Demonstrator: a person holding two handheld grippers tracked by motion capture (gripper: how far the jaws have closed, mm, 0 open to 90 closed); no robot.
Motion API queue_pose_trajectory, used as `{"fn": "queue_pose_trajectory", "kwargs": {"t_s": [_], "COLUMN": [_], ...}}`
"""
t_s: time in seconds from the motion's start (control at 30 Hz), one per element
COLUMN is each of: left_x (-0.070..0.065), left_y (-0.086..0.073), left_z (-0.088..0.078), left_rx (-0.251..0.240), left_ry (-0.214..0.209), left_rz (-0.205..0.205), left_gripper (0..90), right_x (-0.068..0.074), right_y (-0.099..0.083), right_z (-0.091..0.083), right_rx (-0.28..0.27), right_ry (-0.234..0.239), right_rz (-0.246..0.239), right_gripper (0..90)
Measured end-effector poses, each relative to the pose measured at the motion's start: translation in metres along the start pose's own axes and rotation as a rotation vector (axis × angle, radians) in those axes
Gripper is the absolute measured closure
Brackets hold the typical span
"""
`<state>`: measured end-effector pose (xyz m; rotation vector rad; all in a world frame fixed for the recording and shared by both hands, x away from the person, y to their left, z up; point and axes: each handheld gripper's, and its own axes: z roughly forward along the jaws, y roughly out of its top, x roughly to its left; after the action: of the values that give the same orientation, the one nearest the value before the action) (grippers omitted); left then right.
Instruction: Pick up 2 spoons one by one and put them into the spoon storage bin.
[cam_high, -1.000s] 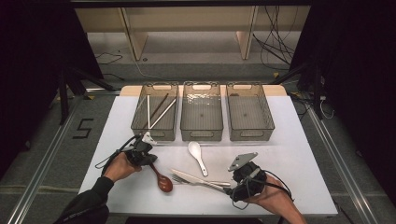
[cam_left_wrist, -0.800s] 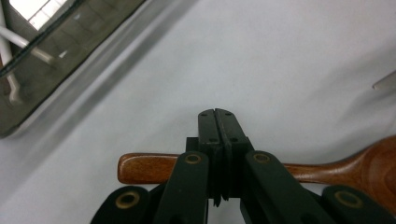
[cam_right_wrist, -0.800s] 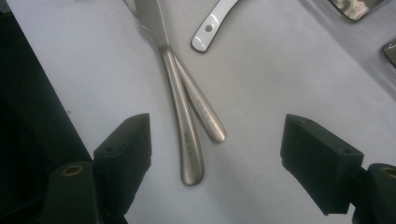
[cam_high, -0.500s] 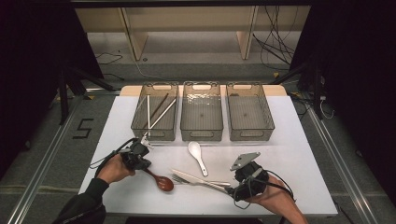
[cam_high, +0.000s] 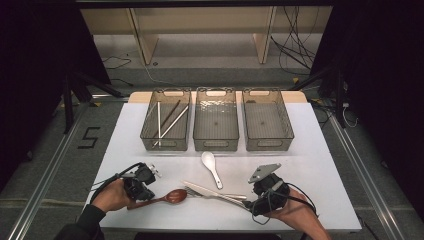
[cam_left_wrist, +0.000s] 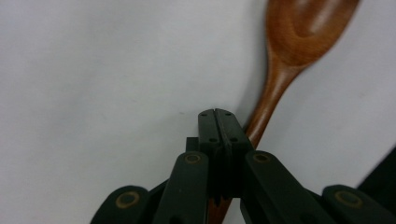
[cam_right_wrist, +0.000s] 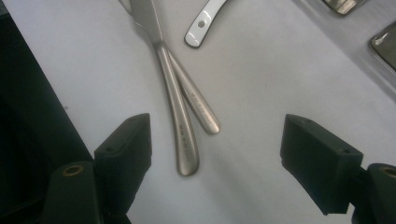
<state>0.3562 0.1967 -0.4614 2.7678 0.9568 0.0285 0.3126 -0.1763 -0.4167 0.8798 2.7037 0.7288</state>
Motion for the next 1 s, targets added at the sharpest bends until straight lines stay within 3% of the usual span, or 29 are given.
{"fn": "queue_pose_trajectory", "kwargs": {"t_s": [0.13,0.23,0.4,0.53,0.63,0.8,1.0], "left_x": [-0.008,-0.007,-0.006,-0.015,-0.020,-0.023,-0.027], "left_y": [0.000,-0.001,-0.001,0.002,0.003,0.003,0.004], "left_z": [-0.001,-0.004,-0.013,-0.016,-0.014,-0.009,-0.004], "left_rx": [0.006,-0.012,-0.041,-0.064,-0.049,-0.043,-0.021], "left_ry": [-0.010,0.008,0.033,0.012,0.012,0.018,0.024], "left_rz": [0.014,0.006,-0.037,-0.016,0.007,0.016,0.062], "left_gripper": [88.7,88.1,67.1,48.0,42.4,42.7,56.9], "right_x": [0.000,-0.001,-0.001,-0.001,-0.001,-0.001,-0.001], "right_y": [-0.001,-0.003,-0.004,-0.005,-0.005,-0.005,-0.005], "right_z": [-0.002,-0.004,-0.005,-0.005,-0.005,-0.005,-0.005], "right_rx": [-0.007,-0.009,-0.010,-0.009,-0.011,-0.008,-0.009], "right_ry": [-0.002,-0.005,-0.008,-0.005,-0.005,-0.005,-0.004], "right_rz": [0.000,0.006,0.013,0.010,0.011,0.012,0.013], "right_gripper": [25.9,25.9,25.9,25.8,25.9,25.9,25.9]}}
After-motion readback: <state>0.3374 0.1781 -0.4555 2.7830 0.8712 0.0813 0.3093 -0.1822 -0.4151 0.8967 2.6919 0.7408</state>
